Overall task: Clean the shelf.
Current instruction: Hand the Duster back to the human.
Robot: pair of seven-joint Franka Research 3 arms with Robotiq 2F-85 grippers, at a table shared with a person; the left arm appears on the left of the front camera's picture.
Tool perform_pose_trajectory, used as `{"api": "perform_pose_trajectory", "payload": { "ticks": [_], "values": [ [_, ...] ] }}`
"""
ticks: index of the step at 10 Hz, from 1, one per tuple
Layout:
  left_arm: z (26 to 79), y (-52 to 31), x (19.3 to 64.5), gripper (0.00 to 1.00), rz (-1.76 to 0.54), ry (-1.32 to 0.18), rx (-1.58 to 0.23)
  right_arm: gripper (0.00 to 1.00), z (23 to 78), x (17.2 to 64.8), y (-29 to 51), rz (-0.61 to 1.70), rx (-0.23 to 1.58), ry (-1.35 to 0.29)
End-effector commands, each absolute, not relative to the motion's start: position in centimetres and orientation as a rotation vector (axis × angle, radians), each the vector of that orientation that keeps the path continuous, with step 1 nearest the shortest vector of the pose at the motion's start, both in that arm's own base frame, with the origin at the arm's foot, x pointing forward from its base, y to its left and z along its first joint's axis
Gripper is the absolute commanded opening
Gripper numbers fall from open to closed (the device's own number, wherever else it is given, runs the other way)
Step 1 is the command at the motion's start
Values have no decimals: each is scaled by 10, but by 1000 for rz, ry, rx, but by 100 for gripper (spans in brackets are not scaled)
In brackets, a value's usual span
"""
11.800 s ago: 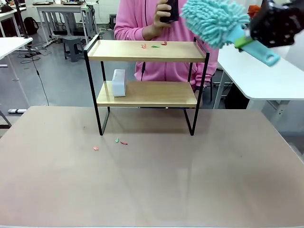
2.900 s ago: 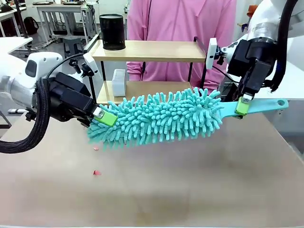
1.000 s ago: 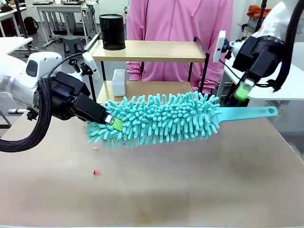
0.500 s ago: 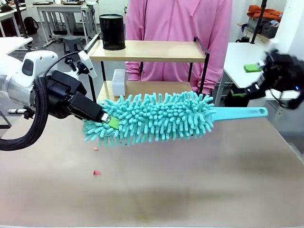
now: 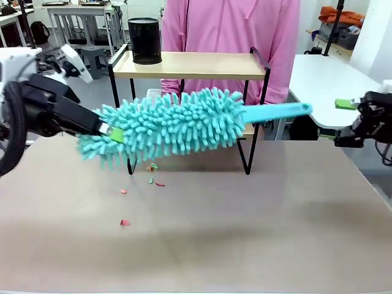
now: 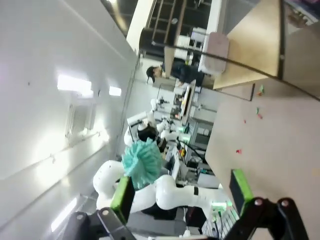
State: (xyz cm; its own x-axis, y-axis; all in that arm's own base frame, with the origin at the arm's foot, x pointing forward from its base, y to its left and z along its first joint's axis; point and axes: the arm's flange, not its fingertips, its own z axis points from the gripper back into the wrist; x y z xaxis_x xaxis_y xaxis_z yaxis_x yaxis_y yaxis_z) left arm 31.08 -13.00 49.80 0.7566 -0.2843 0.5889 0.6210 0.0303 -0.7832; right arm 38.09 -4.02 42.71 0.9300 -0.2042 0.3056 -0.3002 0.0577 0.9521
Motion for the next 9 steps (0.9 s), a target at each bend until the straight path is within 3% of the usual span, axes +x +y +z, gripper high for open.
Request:
{"api": "perform_pose_trajectory", "payload": {
  "ticks": [1,3,5,6,7,9],
  "values": [
    [508,-99,274,0,-723,-424,-1466,100,437,392,-37,123,1520,-370],
    [547,-31,253,0,-695,-690,-1537,100,437,392,-37,123,1520,-370],
    [558,42,246,0,-368,-1016,-1538,100,437,392,-37,123,1520,-370],
    [547,66,247,0,-216,-1105,-1548,100,437,392,-37,123,1520,-370],
    [535,86,256,0,-67,-1151,-1562,100,437,392,-37,123,1520,-370],
    [497,107,276,0,255,-1054,-1523,100,437,392,-37,123,1520,-370]
  ]
}}
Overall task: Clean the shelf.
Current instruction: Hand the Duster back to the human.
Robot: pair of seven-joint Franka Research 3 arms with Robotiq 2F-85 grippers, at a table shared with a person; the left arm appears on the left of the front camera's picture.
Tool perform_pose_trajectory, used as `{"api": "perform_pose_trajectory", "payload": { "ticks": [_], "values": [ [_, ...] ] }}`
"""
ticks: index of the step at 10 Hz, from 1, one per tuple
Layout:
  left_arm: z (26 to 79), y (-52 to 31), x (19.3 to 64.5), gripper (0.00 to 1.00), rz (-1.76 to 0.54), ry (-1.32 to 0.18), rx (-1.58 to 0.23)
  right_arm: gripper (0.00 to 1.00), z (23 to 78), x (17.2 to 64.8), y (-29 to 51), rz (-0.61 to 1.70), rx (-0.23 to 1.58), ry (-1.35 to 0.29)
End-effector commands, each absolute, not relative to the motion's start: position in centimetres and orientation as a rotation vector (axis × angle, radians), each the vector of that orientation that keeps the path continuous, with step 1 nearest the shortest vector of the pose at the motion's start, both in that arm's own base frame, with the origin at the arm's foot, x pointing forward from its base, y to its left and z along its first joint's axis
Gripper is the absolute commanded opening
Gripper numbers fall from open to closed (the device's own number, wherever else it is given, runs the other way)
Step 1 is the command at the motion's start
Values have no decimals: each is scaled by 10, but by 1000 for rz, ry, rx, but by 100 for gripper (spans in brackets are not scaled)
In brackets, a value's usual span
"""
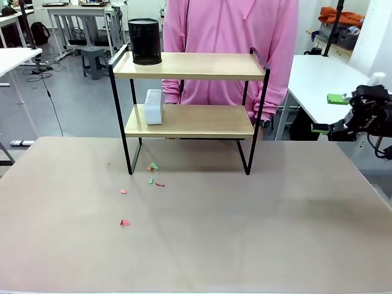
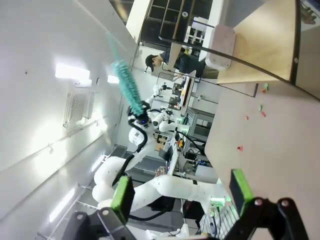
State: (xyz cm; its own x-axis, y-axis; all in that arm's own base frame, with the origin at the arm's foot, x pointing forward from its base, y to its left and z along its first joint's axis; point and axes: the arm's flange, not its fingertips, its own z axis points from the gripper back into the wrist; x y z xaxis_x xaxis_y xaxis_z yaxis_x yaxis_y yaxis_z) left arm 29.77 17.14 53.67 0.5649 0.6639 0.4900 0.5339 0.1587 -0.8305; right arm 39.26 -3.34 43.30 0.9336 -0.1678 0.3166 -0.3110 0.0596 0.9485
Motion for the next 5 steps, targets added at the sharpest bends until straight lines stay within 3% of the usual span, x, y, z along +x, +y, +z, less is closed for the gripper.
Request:
{"api": "perform_pose_trajectory", "payload": {
  "ticks": [1,5],
  "values": [
    [479,113,290,0,377,-918,-1532,100,437,392,-37,123,1520,-370],
    [442,106,328,0,588,-620,-1331,100,437,392,-37,123,1520,-370]
  ]
}}
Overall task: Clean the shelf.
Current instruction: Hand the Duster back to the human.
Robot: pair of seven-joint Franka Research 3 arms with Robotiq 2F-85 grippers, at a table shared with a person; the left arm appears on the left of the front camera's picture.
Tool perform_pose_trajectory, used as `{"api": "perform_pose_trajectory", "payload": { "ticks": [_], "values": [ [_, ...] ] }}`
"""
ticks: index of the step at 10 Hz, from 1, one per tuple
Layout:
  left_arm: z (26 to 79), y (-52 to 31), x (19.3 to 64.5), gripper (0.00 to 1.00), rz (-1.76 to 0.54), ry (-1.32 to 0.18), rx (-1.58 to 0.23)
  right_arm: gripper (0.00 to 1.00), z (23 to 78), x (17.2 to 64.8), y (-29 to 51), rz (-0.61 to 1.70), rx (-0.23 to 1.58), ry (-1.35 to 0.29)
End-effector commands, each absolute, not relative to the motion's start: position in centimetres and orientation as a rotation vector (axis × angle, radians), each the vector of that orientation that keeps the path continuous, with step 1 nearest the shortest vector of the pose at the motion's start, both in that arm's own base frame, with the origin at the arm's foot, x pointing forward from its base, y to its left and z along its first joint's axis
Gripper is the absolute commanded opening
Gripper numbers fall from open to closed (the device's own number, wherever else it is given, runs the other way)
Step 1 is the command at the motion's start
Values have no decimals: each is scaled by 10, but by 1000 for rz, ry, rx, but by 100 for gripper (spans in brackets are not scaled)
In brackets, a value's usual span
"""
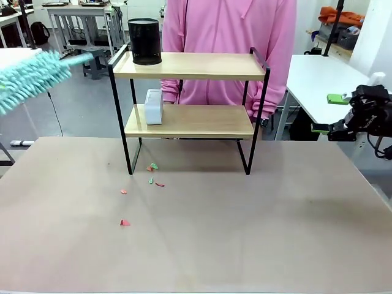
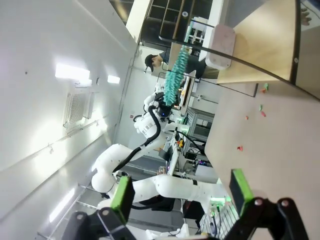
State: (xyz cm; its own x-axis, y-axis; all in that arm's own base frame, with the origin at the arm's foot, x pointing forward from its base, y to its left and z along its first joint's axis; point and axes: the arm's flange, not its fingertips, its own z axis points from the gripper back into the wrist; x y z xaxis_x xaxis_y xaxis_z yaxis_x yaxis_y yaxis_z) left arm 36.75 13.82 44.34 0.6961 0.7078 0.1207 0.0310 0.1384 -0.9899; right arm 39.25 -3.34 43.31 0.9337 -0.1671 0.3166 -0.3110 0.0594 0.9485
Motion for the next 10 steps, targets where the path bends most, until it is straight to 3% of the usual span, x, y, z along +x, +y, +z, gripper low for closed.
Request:
{"api": "perform_pose_trajectory", "payload": {
  "ticks": [1,2,10],
  "values": [
    [439,102,332,0,573,-563,-1299,100,437,392,-37,123,1520,-370],
    [443,138,367,0,548,-678,-1361,100,437,392,-37,123,1520,-370],
    [443,138,367,0,548,-678,-1361,100,437,392,-37,123,1520,-370]
  ]
}}
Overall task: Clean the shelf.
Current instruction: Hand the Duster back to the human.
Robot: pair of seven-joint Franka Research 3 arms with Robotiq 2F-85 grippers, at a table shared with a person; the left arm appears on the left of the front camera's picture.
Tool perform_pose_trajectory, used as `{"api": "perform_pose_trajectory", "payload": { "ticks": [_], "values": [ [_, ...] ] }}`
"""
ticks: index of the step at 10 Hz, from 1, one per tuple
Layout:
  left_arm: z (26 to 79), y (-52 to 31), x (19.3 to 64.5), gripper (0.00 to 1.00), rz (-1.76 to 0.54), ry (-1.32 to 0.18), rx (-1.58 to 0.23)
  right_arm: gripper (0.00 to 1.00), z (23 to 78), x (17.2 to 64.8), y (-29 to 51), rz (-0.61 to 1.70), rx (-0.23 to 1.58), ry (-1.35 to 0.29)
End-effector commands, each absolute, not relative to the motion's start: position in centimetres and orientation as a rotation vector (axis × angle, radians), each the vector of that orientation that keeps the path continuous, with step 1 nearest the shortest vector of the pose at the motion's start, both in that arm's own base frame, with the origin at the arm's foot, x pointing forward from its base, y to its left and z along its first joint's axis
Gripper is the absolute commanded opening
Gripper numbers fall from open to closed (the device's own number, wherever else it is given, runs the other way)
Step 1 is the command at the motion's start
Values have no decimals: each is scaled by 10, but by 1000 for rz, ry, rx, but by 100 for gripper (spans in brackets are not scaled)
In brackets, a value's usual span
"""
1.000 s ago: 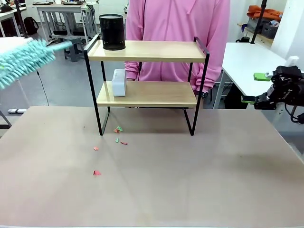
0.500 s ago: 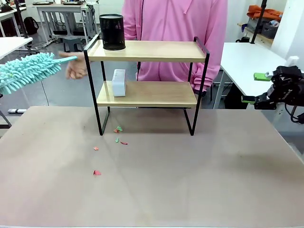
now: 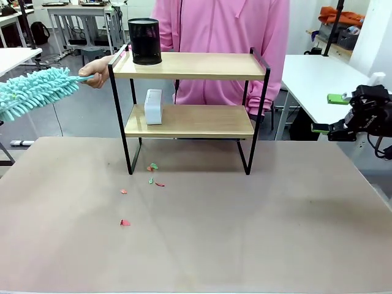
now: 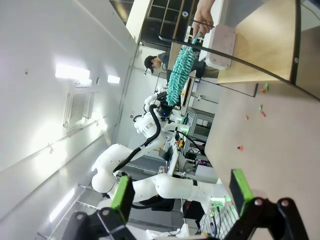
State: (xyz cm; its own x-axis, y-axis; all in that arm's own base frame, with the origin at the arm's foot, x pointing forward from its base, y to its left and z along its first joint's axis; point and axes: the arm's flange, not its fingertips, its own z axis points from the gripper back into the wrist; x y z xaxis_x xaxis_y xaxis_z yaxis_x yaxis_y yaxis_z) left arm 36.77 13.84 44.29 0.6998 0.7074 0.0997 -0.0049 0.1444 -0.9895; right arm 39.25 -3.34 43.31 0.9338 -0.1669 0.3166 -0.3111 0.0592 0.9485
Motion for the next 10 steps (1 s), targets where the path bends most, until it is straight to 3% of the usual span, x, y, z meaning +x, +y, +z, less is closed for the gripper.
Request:
{"api": "perform_pose_trajectory", "payload": {
  "ticks": [1,2,3,4,10],
  "values": [
    [443,139,368,16,569,-650,-1343,100,437,392,-37,123,1520,-370],
    [443,135,369,72,587,-636,-1361,100,437,392,-37,123,1520,-370],
    [446,132,370,72,591,-654,-1362,100,437,392,-37,123,1520,-370],
    [449,132,371,100,584,-654,-1370,100,437,392,-37,123,1520,-370],
    [465,126,345,100,533,-654,-1499,100,437,392,-37,123,1520,-370]
  ]
}}
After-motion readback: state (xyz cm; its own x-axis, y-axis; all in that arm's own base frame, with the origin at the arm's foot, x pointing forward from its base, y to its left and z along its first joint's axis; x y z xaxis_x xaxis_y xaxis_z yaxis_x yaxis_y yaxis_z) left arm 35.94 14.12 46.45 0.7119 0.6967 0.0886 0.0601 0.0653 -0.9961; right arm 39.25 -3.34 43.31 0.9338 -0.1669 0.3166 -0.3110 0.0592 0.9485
